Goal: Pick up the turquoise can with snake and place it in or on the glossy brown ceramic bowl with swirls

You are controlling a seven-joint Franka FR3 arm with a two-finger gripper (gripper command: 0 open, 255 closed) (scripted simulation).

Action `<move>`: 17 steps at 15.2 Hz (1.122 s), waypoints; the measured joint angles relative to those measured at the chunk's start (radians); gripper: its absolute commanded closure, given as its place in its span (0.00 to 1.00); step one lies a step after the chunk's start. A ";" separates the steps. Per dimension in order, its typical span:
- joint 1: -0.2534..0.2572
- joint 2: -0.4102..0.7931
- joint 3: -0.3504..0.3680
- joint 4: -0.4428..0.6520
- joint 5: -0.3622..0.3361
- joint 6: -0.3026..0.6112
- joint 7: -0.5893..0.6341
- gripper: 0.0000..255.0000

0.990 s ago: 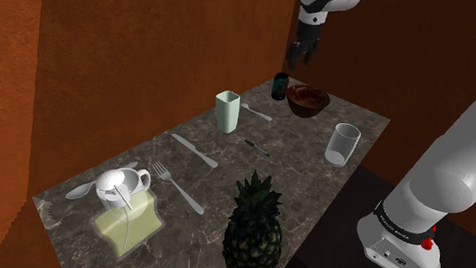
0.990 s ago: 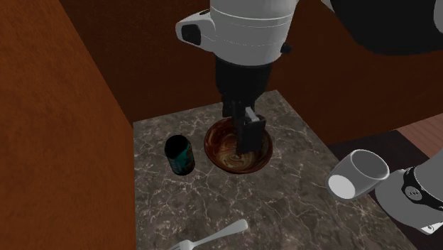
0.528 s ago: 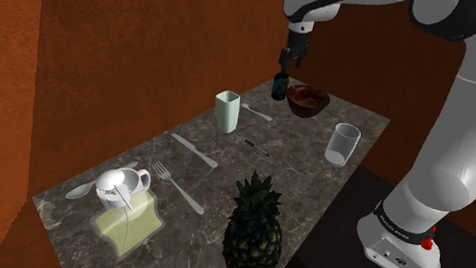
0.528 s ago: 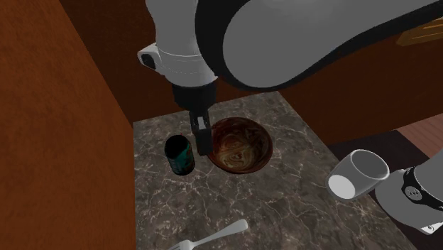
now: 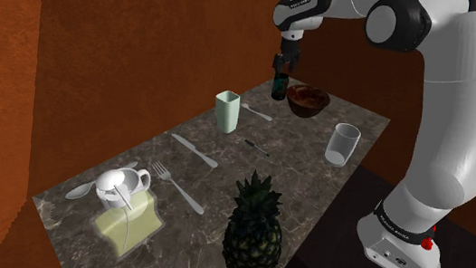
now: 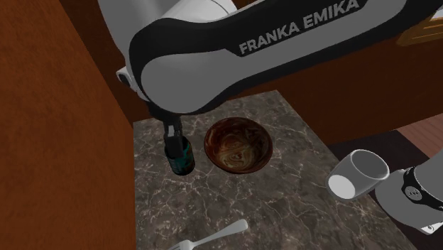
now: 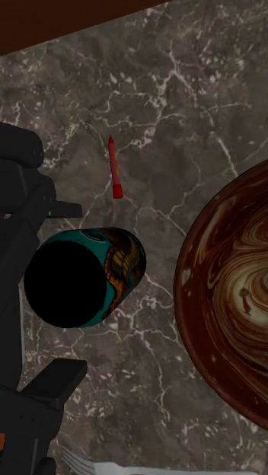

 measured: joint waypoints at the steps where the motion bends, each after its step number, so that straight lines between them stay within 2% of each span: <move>1: -0.001 0.006 0.001 -0.002 0.002 0.008 -0.001 0.00; 5: -0.005 0.032 0.004 -0.026 0.010 0.057 -0.008 0.00; 12: -0.002 0.032 0.005 -0.040 0.010 0.071 -0.006 0.00; 13: -0.002 0.032 0.005 -0.040 0.010 0.071 -0.006 1.00; 17: -0.002 0.032 0.005 -0.040 0.010 0.071 -0.006 1.00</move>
